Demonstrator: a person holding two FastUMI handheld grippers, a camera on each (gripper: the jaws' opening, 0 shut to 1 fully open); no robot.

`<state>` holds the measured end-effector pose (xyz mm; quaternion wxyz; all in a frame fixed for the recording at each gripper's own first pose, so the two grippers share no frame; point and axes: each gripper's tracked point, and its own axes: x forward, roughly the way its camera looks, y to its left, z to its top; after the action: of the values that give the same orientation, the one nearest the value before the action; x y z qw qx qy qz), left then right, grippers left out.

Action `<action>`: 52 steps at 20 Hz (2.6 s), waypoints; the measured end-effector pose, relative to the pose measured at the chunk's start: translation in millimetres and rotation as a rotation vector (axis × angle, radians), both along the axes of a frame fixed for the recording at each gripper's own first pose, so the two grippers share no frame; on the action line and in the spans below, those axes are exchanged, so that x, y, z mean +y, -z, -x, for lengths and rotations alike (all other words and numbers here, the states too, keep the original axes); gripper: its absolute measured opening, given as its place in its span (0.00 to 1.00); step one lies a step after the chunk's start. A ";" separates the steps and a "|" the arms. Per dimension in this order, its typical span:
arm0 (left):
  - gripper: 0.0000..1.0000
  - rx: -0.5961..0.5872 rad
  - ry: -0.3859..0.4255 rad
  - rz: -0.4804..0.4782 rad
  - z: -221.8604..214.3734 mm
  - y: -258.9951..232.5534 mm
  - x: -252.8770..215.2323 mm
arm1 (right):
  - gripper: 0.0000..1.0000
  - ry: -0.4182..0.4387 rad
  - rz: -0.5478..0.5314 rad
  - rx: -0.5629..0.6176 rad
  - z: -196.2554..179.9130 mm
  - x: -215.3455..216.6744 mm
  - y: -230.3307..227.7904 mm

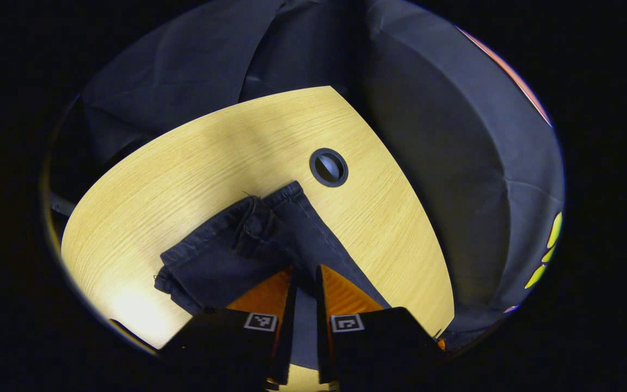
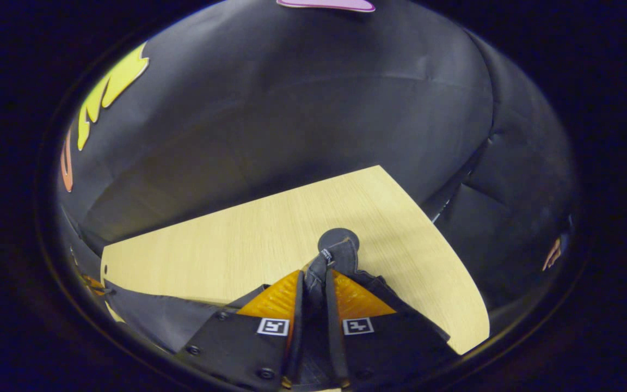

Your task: Grasp the waist and the cuffs of the jeans and fold them to make the two legs overlap; first hold the waist and fold one-third of the jeans toward the cuffs, then hold the cuffs and fold the remaining one-third in the same direction to finish folding.

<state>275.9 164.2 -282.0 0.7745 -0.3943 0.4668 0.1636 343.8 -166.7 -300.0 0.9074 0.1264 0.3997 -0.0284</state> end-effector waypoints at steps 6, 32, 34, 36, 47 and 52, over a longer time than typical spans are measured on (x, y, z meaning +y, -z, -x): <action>1.00 -0.046 0.146 -0.079 5.7 -38.3 -27.3 | 0.64 -0.041 0.032 -0.045 8.3 4.2 -17.6; 0.99 -0.628 0.464 -0.654 193.0 -201.1 -193.4 | 0.94 -0.188 0.115 -0.287 230.6 24.6 -106.5; 0.99 -0.651 0.463 -0.654 194.9 -206.7 -204.0 | 0.94 -0.153 0.110 -0.270 222.5 3.3 -92.4; 0.99 -0.665 0.464 -0.663 194.6 -210.2 -213.0 | 0.94 -0.106 0.081 -0.246 209.0 -17.4 -75.3; 0.99 -0.609 0.507 -0.679 201.5 -202.7 -251.4 | 0.98 0.035 -0.037 -0.192 109.7 -80.9 8.5; 0.99 -0.596 0.529 -0.684 195.4 -196.0 -257.2 | 0.99 0.020 -0.062 -0.141 103.3 -77.8 42.7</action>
<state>80.6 -93.0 -86.0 0.9730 -0.0171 0.2298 -0.0135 240.5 -244.5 -342.8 0.9286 0.1603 0.3344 -0.0162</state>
